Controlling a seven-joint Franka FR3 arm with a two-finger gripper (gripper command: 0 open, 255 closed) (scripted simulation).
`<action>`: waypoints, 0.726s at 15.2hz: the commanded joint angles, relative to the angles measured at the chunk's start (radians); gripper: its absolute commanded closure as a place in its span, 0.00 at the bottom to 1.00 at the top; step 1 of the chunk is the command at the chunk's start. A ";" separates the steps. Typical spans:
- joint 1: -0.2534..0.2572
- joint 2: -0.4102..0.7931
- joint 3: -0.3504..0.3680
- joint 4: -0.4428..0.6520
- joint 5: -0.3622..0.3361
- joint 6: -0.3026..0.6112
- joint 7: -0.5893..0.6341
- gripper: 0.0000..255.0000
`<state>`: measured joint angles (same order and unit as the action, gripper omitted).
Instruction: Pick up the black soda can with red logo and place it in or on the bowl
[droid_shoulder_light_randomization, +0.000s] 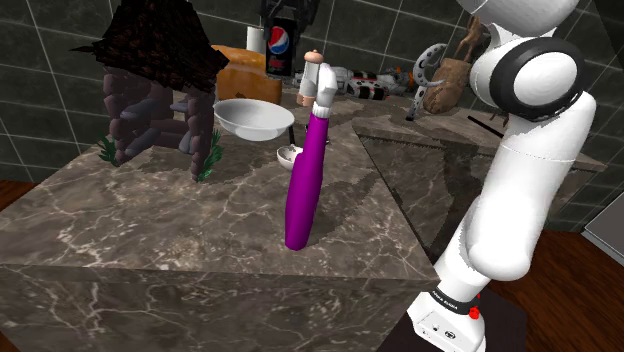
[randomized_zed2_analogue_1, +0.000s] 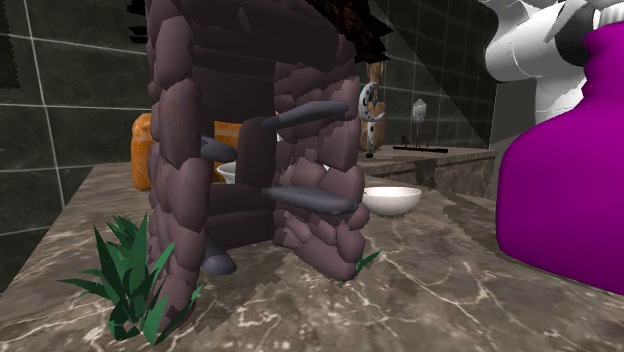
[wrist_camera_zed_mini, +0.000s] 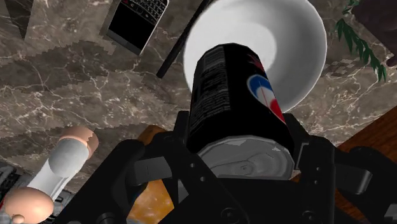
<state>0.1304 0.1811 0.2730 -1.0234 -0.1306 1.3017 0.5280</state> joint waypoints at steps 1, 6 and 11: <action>0.056 0.114 0.021 0.173 -0.047 -0.066 0.045 1.00; 0.062 0.106 0.024 0.100 -0.043 -0.003 0.066 1.00; 0.033 0.028 0.022 -0.090 -0.013 0.111 0.067 1.00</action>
<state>0.1691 0.2256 0.2954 -1.0728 -0.1498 1.3876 0.5946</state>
